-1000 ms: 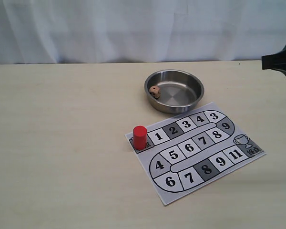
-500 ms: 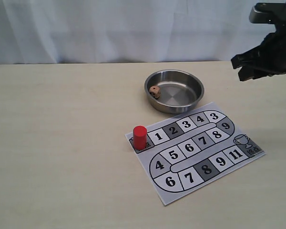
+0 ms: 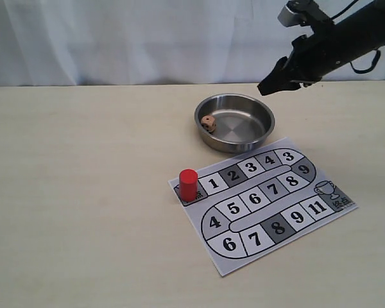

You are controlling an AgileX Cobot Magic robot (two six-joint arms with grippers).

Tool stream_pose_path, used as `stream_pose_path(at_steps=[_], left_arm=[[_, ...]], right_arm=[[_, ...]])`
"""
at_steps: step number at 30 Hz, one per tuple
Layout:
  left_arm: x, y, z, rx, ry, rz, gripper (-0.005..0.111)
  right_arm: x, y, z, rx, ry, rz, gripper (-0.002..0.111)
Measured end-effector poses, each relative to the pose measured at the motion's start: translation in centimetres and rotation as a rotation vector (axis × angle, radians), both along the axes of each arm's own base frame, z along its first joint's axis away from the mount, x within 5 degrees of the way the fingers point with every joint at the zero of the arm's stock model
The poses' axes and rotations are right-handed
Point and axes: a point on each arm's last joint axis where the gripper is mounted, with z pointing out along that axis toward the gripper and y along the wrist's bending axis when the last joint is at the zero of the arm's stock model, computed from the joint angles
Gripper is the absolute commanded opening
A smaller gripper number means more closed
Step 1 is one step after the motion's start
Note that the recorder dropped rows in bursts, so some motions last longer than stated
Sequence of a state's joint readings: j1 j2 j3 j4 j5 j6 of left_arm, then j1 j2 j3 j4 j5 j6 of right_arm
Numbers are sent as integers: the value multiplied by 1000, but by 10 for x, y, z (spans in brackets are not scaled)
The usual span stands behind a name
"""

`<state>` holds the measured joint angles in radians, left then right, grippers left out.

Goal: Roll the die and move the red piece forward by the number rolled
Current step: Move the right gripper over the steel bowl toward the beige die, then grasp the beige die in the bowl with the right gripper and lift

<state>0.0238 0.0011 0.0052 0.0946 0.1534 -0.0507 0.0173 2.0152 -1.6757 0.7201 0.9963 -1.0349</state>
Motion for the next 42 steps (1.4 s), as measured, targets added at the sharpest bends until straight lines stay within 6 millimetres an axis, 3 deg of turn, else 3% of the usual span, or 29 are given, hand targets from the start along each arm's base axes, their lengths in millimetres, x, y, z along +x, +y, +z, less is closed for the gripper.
stream_pose_path(at_steps=[8,14,20,22,29,36,42], left_arm=[[0,0,0,0,0,0,0],[0,0,0,0,0,0,0],[0,0,0,0,0,0,0],[0,0,0,0,0,0,0],[0,0,0,0,0,0,0],[0,0,0,0,0,0,0],[0,0,0,0,0,0,0]], right_arm=[[34,6,-37,77,-30,16,31],[45,12,-68,147,-53,46,32],[55,16,-93,133,-77,12,54],[56,19,-98,124,-84,14,57],[55,39,-107,78,-133,100,55],[69,44,-101,88,-184,165,49],[80,46,-111,106,-194,161,58]])
